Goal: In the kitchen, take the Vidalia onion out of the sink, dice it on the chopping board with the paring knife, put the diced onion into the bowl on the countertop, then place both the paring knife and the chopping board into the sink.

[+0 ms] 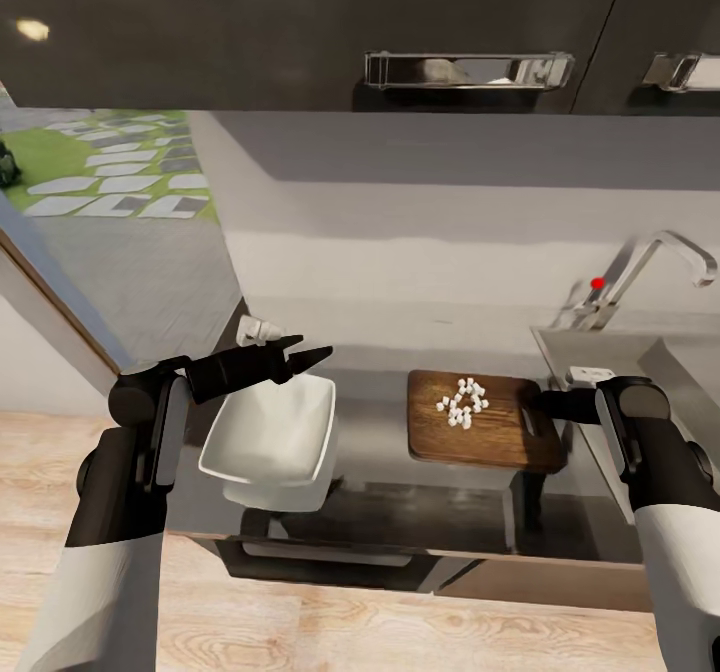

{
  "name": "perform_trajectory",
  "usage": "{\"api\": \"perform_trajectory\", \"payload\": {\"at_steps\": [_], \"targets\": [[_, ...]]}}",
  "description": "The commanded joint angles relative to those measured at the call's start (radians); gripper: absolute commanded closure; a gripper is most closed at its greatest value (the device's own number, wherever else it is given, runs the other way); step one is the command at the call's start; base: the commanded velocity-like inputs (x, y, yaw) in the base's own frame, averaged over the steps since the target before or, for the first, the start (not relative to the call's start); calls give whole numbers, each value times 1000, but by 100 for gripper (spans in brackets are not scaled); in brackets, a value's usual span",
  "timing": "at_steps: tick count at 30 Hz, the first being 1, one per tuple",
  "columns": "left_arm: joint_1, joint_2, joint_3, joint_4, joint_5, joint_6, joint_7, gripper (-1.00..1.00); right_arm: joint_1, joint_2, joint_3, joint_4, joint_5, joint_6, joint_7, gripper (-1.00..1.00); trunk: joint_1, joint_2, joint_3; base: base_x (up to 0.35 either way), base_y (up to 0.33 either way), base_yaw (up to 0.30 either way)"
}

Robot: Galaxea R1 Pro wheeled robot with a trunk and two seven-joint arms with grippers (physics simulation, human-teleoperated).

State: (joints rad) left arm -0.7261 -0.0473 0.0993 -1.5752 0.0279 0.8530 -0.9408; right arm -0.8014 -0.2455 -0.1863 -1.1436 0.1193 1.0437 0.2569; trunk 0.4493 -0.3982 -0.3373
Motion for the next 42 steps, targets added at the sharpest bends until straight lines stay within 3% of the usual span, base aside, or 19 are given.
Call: {"api": "perform_trajectory", "payload": {"at_steps": [1, 42], "targets": [[-1, -1, 2, 0, 3, 9, -3, -100, -1, 0, -1, -1, 11, 4, 10, -100, 1, -2, -2, 89, 0, 0], [-1, -1, 2, 0, 3, 9, -3, -100, -1, 0, -1, -1, 10, 4, 10, -100, 1, -2, -6, 2, 0, 11]]}}
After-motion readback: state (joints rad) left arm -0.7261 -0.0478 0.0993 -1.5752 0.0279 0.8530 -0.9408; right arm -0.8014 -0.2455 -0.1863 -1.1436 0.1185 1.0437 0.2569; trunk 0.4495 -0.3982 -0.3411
